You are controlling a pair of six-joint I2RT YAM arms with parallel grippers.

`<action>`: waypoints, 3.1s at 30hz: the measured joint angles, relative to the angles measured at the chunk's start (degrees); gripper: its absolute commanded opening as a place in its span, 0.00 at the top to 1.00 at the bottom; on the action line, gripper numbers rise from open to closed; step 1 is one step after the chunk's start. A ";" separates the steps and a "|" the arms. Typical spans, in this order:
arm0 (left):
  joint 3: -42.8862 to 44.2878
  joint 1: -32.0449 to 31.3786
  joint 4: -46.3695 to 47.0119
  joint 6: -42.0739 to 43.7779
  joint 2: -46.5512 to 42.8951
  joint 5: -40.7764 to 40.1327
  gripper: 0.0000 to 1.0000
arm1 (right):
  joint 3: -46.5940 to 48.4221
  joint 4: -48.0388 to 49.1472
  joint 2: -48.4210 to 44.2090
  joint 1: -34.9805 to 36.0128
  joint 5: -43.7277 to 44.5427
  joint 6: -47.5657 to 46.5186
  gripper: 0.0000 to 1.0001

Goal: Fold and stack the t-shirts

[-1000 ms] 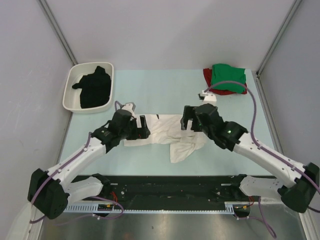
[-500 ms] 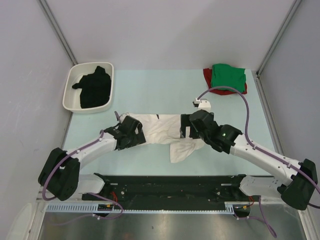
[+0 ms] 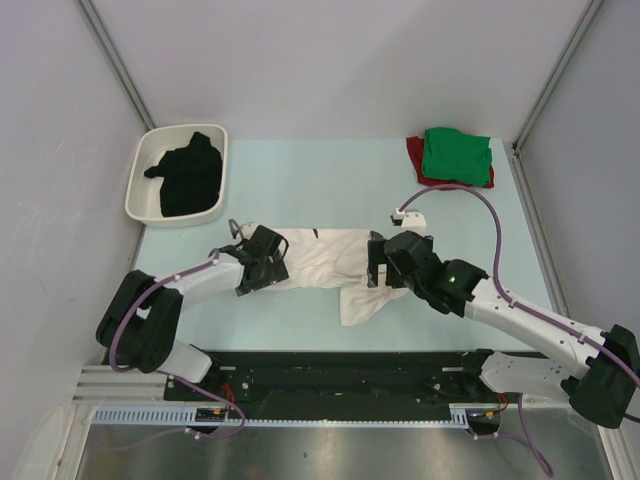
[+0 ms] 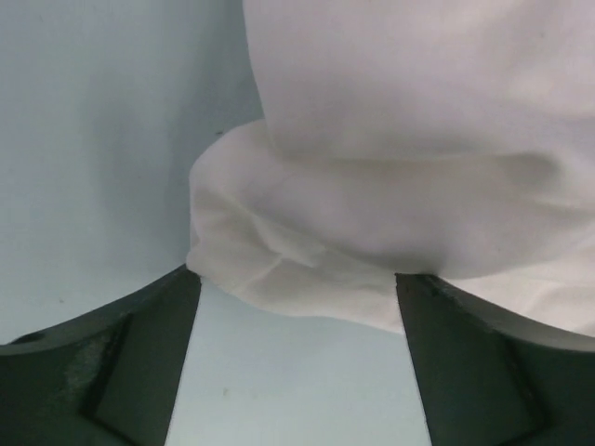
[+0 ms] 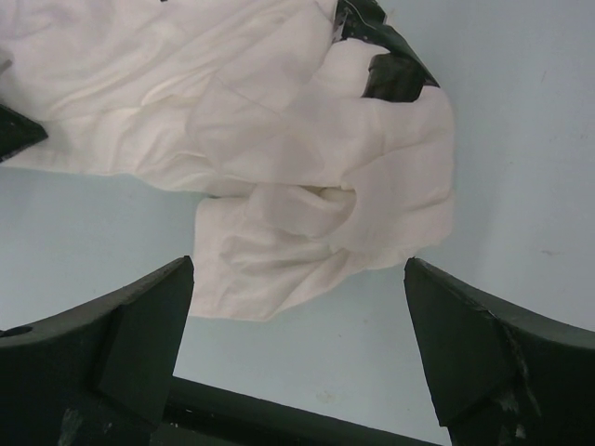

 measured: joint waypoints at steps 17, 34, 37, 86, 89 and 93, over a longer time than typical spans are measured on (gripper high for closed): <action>-0.20 0.66 6.56 -0.09 2.19 -0.96 1.00 | -4.72 0.72 -0.87 0.50 -6.60 1.95 0.01; -4.24 0.72 5.73 -0.04 -4.66 1.60 1.00 | -8.26 9.94 15.37 10.97 -15.89 6.80 0.03; -4.59 0.92 5.35 0.00 -6.21 1.66 1.00 | -8.28 11.78 19.15 11.02 -15.69 7.13 0.04; 39.71 4.31 -12.96 16.57 -33.40 6.62 1.00 | 39.52 -4.70 -11.74 0.68 6.23 -9.35 1.00; 45.77 4.66 -15.19 17.20 -32.46 6.14 1.00 | 46.99 -5.81 -10.38 0.68 6.12 -12.11 1.00; 53.86 5.60 -18.51 17.73 -30.08 4.87 1.00 | 53.37 -7.85 -9.70 0.66 5.53 -14.08 1.00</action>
